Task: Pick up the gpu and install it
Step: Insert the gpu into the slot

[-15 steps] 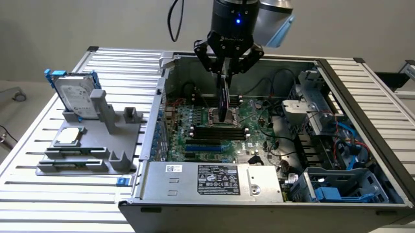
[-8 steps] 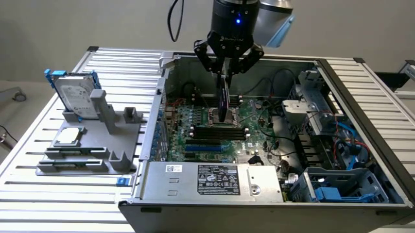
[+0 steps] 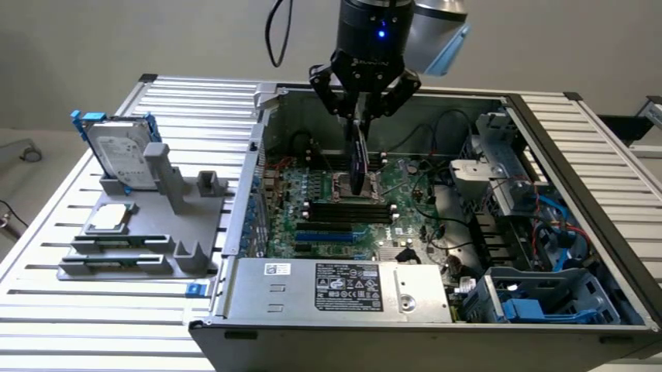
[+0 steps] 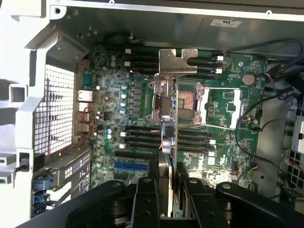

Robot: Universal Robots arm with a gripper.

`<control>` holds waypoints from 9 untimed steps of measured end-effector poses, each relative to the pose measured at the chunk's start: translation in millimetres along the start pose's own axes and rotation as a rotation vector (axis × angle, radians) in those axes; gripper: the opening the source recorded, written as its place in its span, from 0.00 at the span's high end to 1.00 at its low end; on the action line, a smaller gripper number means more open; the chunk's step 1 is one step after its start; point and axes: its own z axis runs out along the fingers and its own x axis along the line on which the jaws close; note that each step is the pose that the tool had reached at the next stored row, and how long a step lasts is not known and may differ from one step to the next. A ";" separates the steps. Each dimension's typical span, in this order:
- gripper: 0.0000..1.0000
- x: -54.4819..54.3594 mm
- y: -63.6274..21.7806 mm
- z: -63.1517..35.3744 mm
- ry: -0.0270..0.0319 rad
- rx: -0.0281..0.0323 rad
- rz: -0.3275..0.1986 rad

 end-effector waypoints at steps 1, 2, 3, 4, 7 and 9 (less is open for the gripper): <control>0.74 0.0 0.0 0.0 0.0003 0.0007 -0.019; 0.74 0.0 0.0 0.1 0.0005 0.0012 -0.038; 0.74 0.0 0.0 0.1 0.0006 0.0018 -0.056; 0.74 0.0 0.0 0.1 0.0008 0.0024 -0.074; 0.74 0.0 0.0 0.2 0.0014 0.0042 -0.127; 0.74 0.0 0.0 0.2 0.0019 0.0054 -0.164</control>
